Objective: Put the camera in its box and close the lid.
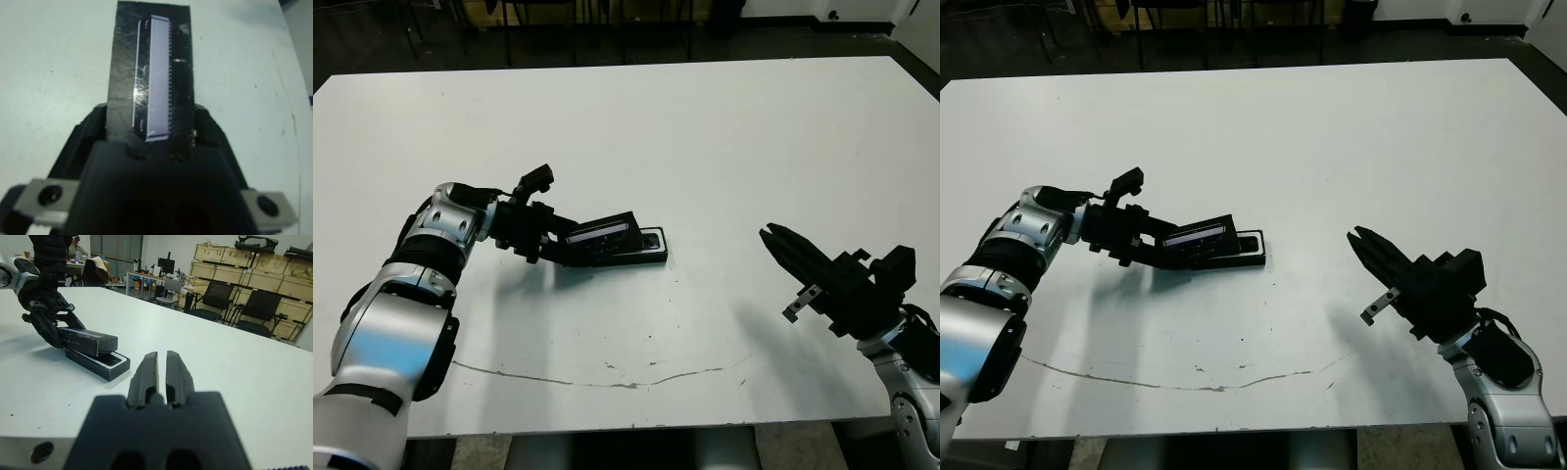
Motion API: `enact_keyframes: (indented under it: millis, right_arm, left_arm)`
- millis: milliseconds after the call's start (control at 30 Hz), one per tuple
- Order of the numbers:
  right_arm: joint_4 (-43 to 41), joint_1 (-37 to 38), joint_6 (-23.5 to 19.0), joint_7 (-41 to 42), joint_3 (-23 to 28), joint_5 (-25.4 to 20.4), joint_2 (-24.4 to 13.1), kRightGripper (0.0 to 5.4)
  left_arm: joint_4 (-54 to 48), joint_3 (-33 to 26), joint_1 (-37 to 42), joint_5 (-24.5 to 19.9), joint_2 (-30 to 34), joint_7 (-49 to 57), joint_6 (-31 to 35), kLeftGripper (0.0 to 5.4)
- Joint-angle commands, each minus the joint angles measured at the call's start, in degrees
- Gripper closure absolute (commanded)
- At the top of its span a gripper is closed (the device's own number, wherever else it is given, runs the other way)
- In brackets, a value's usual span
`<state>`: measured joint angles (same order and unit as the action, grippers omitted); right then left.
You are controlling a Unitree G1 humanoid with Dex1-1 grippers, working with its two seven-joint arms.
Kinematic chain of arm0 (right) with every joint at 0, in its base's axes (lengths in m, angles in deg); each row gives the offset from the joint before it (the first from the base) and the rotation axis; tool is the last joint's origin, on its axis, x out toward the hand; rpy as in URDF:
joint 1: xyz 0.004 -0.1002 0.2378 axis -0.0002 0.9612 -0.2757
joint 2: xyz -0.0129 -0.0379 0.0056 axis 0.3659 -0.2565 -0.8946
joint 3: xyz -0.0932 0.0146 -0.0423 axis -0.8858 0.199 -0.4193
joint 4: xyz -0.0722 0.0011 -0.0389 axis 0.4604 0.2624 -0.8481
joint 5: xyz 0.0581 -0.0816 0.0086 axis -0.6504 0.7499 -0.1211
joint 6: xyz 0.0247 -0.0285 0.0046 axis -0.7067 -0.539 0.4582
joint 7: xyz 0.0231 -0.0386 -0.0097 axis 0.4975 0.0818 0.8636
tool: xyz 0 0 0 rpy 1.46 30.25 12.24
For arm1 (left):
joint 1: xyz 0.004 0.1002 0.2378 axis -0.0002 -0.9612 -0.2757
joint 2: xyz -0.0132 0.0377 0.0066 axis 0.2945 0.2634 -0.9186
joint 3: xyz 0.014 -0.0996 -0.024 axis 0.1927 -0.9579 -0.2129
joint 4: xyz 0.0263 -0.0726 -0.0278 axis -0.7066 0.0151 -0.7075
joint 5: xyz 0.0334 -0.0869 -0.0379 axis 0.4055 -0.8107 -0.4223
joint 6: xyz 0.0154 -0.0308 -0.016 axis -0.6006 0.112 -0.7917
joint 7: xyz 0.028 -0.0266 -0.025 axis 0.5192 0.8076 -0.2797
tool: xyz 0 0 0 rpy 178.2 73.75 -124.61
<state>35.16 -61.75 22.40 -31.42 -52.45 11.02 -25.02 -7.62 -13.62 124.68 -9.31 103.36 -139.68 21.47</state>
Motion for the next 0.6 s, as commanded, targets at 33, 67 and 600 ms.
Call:
enact_keyframes:
  millis: [33, 67, 600]
  right_arm:
    - [-0.56, 0.9, -1.97, -0.8, 0.21, 0.57, -0.95, 5.4]
    - [-0.99, 1.05, -2.44, -1.02, 0.24, 0.52, -0.98, 5.4]
    - [-7.27, 2.54, -10.39, -2.99, 0.96, -0.29, -3.18, 5.4]
  left_arm:
    - [-0.11, 0.8, 0.07, 1.38, -0.71, -0.03, 0.18, 2.63]
    - [-0.74, 0.91, -0.1, 1.4, -0.87, -0.15, 0.26, 2.63]
    - [1.87, 2.21, 2.05, 3.85, -6.7, 4.58, 2.34, 2.63]
